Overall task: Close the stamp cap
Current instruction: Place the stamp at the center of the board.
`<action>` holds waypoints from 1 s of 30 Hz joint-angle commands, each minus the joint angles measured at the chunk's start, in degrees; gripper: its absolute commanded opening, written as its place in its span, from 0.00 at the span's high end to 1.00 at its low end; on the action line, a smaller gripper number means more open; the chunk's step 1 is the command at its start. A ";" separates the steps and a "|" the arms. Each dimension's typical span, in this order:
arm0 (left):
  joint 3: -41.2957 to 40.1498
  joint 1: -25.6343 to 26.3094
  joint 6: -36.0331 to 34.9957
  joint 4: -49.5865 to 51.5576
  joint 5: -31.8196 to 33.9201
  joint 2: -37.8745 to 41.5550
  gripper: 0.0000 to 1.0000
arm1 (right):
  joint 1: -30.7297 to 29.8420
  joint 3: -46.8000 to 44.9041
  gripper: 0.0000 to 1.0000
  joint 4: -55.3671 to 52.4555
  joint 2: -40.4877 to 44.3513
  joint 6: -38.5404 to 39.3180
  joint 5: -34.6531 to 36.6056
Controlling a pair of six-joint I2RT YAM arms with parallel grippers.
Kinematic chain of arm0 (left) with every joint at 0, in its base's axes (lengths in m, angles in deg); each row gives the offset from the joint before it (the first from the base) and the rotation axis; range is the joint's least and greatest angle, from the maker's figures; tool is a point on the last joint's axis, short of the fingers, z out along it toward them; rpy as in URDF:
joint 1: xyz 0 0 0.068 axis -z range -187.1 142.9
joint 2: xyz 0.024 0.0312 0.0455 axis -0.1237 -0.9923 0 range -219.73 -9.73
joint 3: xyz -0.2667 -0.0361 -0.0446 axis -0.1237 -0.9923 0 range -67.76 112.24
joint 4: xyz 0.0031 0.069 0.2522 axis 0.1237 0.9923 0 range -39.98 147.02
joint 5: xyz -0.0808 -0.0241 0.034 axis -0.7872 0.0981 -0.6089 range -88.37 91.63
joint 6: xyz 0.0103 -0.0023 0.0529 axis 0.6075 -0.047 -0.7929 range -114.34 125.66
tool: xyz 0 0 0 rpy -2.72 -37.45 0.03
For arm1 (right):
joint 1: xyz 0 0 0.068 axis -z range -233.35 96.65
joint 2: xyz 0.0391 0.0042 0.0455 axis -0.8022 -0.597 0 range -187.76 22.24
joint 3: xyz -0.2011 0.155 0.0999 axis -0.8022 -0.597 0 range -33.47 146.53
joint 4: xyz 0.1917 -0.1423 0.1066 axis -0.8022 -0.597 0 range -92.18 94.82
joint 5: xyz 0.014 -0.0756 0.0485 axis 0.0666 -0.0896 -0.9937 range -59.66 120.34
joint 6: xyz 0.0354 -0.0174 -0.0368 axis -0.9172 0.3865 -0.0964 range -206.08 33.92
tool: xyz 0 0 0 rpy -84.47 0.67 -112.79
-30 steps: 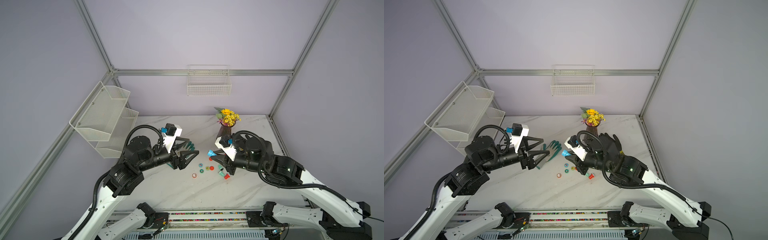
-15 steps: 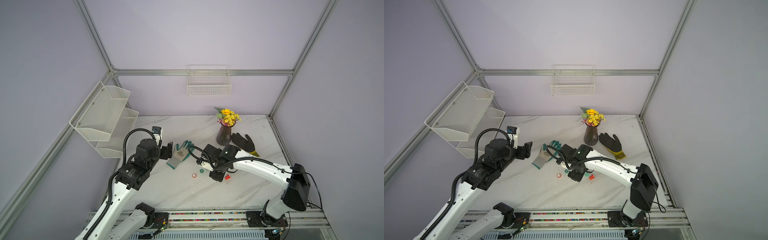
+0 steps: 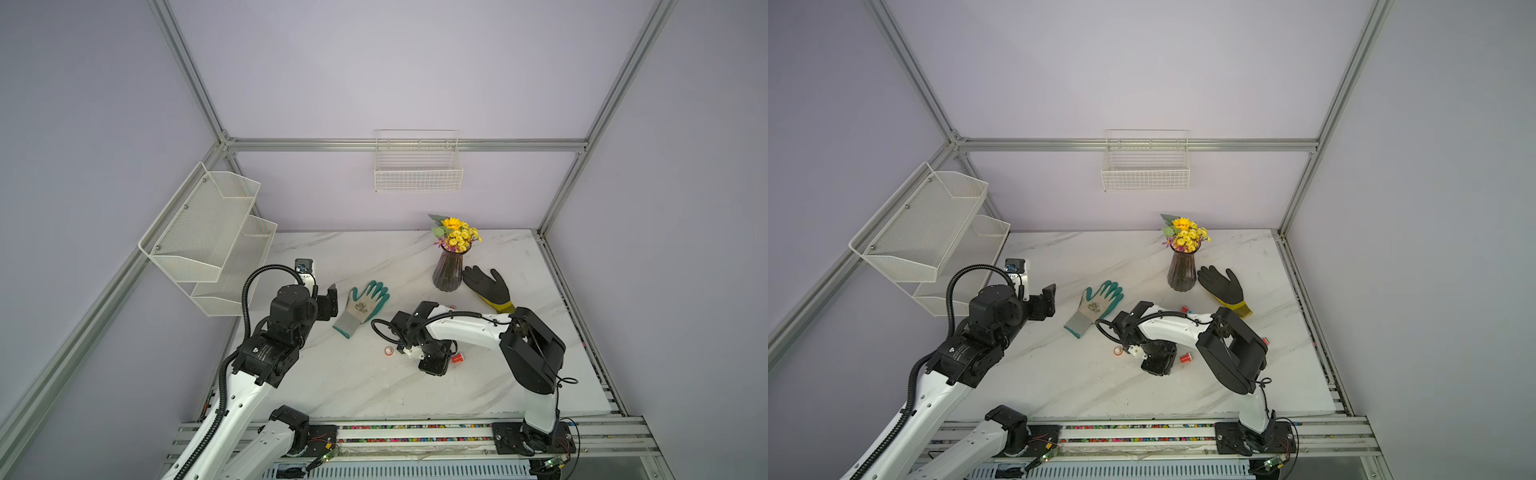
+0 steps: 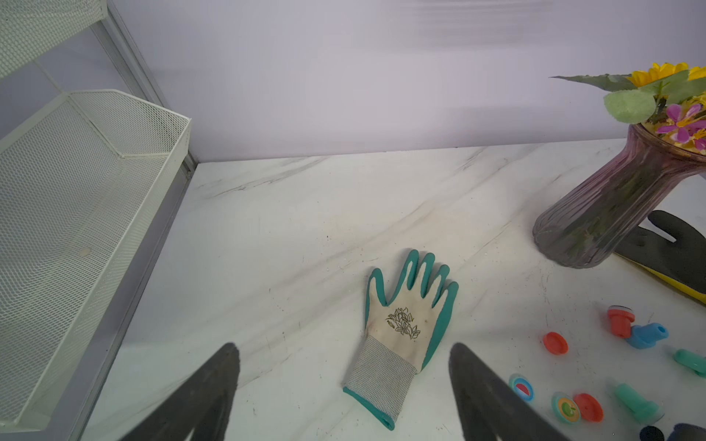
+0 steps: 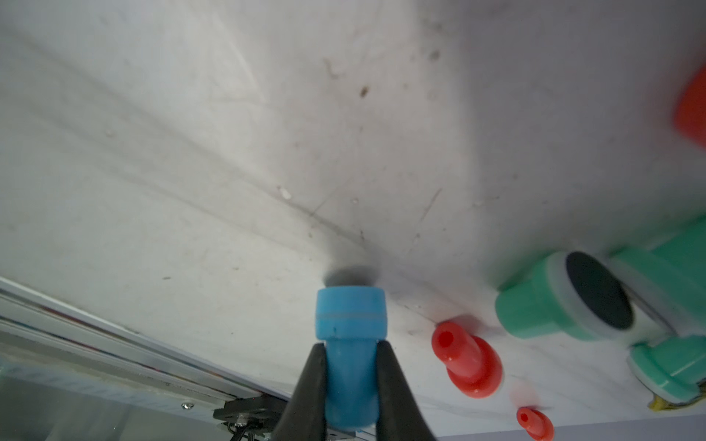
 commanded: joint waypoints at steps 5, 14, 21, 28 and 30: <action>0.04 -0.82 0.02 -2.22 0.82 0.75 0.14 | -0.05 1.87 0.65 2.26 2.89 -0.09 -1.17; 0.00 -1.62 0.29 -2.11 0.42 0.53 0.14 | 1.81 -2.77 0.59 9.96 15.26 -10.23 -3.50; 0.15 -3.21 0.71 -1.94 -0.62 -0.36 0.14 | 2.27 -10.21 0.59 20.53 23.24 -44.89 2.66; 0.04 -4.21 1.16 -1.87 -1.17 -0.65 0.14 | 1.01 -10.63 0.62 17.44 18.79 -55.49 3.39; 0.13 -4.37 1.25 -1.68 -1.21 -0.89 0.14 | 0.85 -11.60 0.62 17.98 19.00 -56.42 3.51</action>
